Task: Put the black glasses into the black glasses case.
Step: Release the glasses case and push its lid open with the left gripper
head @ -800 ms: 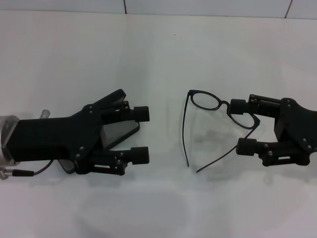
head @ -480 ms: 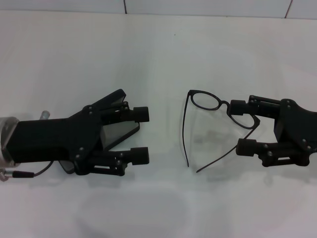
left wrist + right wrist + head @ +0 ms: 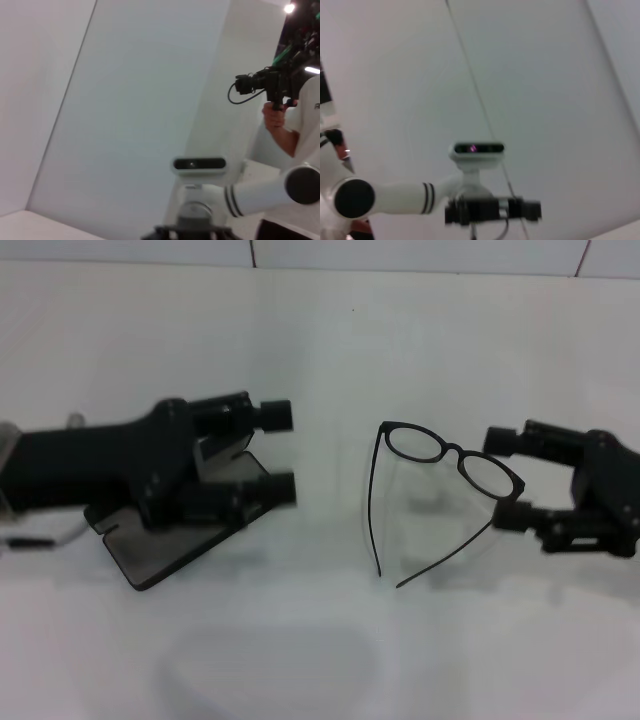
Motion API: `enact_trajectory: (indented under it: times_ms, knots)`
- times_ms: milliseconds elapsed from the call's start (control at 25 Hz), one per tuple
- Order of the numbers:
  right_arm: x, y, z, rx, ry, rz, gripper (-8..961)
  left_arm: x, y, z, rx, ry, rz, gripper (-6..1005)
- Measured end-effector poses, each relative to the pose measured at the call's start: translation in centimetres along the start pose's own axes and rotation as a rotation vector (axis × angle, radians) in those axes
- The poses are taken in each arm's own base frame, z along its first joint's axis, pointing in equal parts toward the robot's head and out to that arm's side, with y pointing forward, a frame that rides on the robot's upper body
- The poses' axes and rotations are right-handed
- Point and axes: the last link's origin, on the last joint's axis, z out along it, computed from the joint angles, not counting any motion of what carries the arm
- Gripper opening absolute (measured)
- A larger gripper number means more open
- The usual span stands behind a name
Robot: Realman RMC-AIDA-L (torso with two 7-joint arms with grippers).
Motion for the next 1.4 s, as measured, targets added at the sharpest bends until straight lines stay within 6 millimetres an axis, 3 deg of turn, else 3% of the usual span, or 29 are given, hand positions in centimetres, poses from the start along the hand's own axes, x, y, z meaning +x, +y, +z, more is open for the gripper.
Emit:
enact_trajectory:
  times_ms: [240,400,720,1240,1400]
  knots:
    - [-0.5,1.0,-4.3,0.135,-0.147,-0.019,872,5.7,-1.2,-0.4,0.201,-0.206,-0.021,826]
    - [-0.8,2.3,-6.8,0.203,-0.249,-0.045,872,6.7,-2.0,0.0,0.433,-0.451,-0.003,794]
    - [-0.4,3.6,-8.5,0.260,-0.320,-0.051,872,5.1,-3.7,2.1,0.664,-0.827,-0.027,789]
    - [-0.1,3.6,-8.1,0.251,-0.327,-0.054,872,2.8,-4.6,2.9,0.763,-1.036,-0.006,786]
    - [0.0,3.5,-8.0,0.249,-0.325,-0.055,872,2.0,-5.1,3.0,0.772,-1.082,0.001,743]
